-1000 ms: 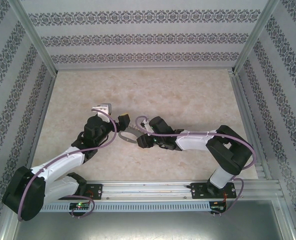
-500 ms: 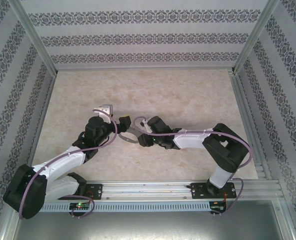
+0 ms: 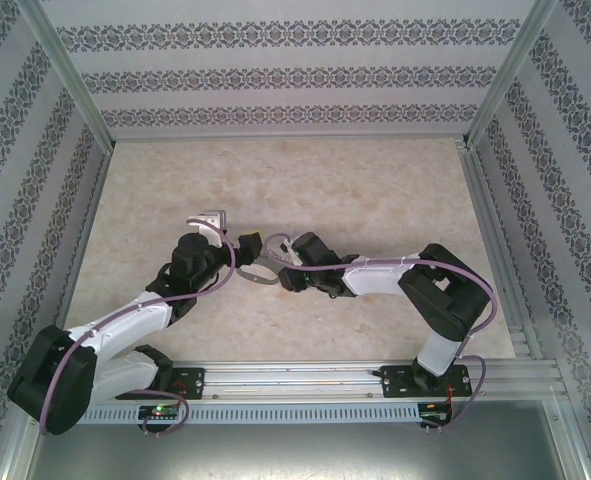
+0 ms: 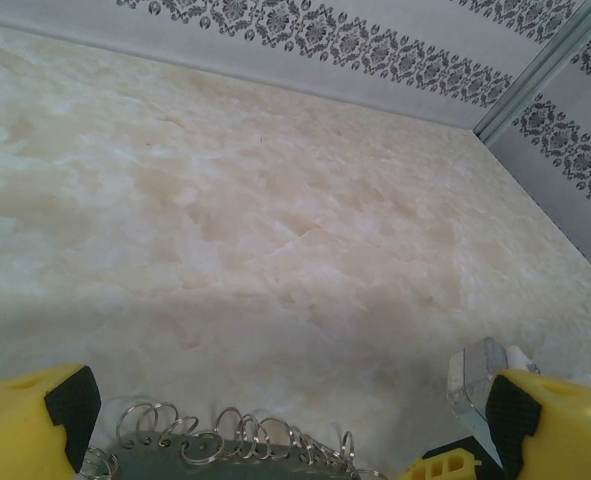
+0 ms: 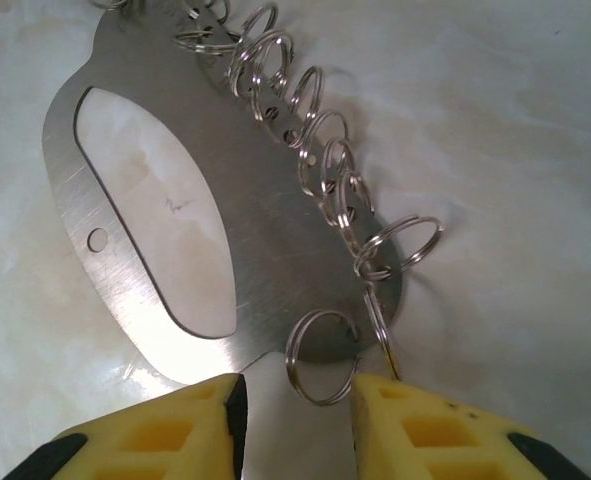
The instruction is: Put the keys on the keyring
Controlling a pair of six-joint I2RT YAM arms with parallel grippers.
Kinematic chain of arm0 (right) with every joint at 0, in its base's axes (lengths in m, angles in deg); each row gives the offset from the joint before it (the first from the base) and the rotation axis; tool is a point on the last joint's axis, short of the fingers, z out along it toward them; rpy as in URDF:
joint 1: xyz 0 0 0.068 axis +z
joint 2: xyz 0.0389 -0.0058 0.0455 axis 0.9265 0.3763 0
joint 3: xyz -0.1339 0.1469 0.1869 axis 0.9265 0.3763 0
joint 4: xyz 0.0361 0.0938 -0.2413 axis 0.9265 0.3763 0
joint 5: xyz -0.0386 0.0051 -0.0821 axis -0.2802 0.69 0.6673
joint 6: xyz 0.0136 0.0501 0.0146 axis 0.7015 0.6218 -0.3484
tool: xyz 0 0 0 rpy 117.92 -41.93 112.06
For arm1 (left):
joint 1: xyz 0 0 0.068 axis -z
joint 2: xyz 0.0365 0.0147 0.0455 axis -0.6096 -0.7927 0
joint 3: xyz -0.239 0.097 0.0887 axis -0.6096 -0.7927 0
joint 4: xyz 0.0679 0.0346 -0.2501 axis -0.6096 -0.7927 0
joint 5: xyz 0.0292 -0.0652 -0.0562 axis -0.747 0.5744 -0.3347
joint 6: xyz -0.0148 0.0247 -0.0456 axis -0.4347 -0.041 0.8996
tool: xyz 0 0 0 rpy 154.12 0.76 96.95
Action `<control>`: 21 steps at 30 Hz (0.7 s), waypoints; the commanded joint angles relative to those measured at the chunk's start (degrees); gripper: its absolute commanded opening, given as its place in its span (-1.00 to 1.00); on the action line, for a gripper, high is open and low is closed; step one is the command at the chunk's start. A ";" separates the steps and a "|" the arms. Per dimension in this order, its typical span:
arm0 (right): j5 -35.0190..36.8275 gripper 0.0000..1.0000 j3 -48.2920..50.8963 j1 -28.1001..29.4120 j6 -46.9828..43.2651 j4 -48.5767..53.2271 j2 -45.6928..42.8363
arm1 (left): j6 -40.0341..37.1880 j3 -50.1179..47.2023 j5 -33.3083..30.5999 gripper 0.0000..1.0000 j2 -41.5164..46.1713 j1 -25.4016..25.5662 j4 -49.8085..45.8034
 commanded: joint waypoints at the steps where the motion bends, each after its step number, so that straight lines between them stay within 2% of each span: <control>1: 1.95 -0.33 -2.02 -0.46 -1.06 0.45 1.37 | 1.08 -0.76 1.27 1.00 -0.73 -0.14 3.58; 14: 3.17 -0.44 -3.58 -1.20 -1.77 1.76 2.43 | 1.42 -1.32 1.84 1.00 -1.40 -0.13 4.86; 21: 3.05 -0.38 -3.83 -1.26 -2.32 2.70 2.06 | 1.53 -1.50 1.90 1.00 -1.49 -0.08 5.36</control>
